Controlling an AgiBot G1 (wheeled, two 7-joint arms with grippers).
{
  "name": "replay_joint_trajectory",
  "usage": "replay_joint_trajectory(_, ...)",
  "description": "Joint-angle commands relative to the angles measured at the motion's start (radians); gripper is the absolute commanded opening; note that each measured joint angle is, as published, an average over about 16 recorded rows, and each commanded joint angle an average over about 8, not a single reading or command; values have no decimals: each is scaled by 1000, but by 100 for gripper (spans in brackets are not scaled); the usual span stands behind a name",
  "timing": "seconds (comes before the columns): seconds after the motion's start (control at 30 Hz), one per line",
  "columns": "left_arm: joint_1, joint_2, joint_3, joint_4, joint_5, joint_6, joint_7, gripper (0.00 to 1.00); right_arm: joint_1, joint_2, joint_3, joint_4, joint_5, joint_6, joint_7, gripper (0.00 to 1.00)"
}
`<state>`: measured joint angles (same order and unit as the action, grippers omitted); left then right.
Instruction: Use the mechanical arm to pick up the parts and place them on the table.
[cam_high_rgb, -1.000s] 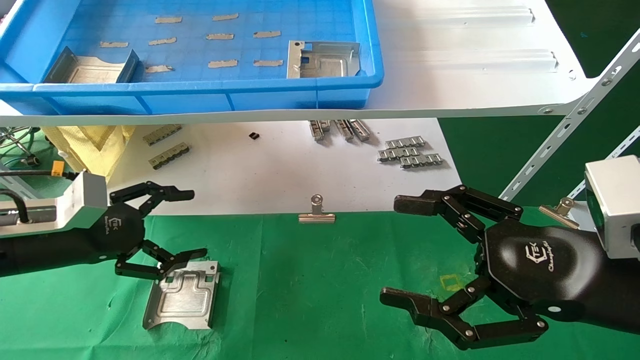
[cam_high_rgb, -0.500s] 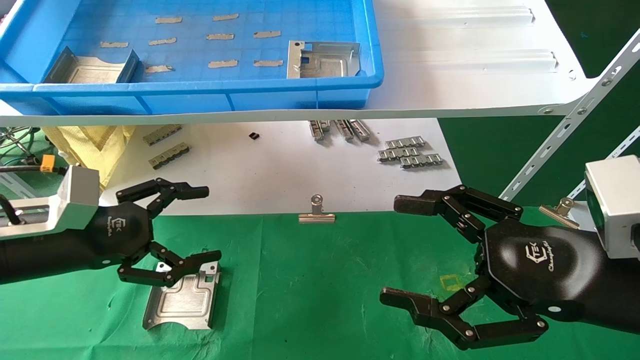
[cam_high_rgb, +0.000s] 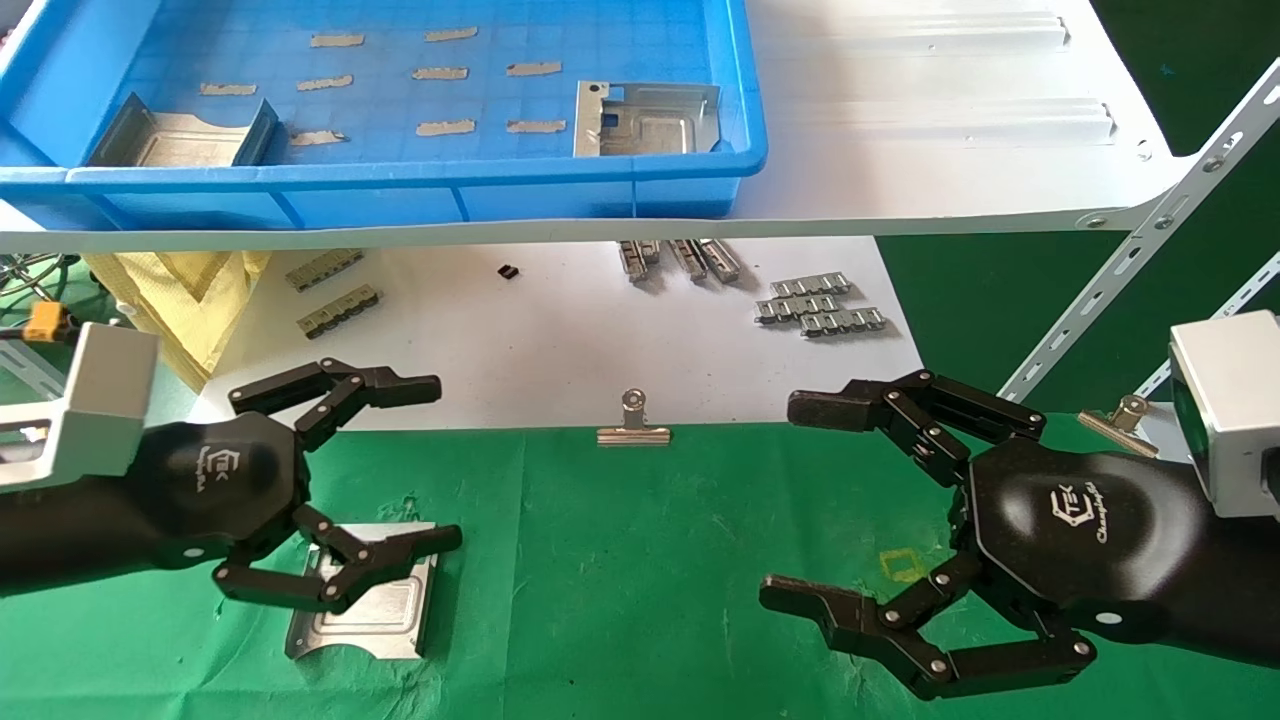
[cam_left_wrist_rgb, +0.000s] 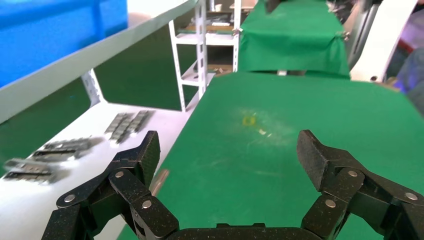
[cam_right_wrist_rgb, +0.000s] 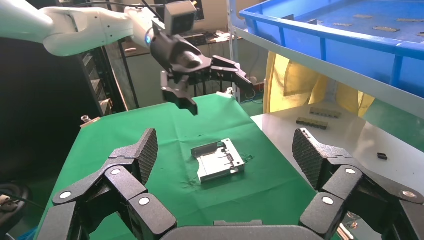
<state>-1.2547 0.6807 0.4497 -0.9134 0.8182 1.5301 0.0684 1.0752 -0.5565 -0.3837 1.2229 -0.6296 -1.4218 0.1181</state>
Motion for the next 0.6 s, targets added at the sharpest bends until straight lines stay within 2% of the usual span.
replay_joint_trajectory(0.03, 19, -7, -18, -39, -9, -4, -27, 100, 0, 0, 0, 0, 0, 0, 0, 100)
replay_joint_trajectory(0.6, 164, -63, -155, -337, -80, -31, -233, 100, 0, 0, 0, 0, 0, 0, 0, 100)
